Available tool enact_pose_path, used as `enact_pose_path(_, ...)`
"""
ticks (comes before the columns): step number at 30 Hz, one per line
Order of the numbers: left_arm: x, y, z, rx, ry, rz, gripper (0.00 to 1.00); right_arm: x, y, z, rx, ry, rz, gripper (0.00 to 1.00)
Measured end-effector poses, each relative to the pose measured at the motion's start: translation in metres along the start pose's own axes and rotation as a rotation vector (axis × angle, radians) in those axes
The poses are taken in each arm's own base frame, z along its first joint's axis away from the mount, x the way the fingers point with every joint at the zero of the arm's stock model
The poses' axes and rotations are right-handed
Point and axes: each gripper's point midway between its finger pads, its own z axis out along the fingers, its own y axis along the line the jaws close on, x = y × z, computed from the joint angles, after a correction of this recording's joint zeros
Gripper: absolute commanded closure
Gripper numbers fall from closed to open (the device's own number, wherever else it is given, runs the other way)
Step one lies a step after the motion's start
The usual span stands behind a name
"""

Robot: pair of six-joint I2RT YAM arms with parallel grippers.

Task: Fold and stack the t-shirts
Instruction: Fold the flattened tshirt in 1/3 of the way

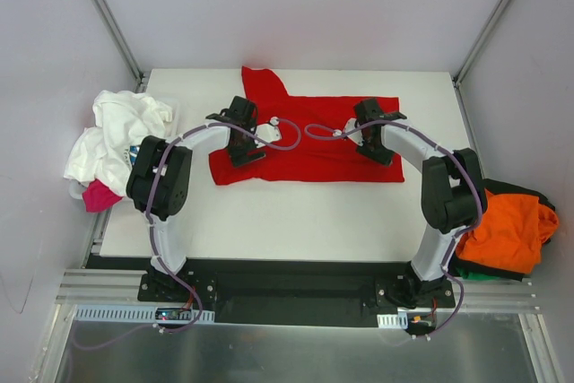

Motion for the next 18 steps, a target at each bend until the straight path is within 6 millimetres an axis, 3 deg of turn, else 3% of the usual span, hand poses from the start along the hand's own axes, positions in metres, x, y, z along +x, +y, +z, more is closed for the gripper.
enact_pose_path(3,-0.001,0.003,0.003,0.0,0.002,0.001,0.42,0.001,0.001,0.001,-0.002,0.001,-0.001,0.55)
enact_pose_path(14,-0.009,0.008,0.003,-0.004,-0.02,0.002,0.41,0.002,0.006,0.004,-0.012,0.004,-0.005,0.56)
enact_pose_path(16,-0.009,0.008,0.003,-0.001,-0.025,0.002,0.44,0.002,0.006,0.004,-0.013,0.002,-0.005,0.57)
enact_pose_path(18,-0.011,0.007,0.003,0.003,-0.031,0.002,0.53,0.002,0.006,0.004,-0.013,0.003,-0.005,0.57)
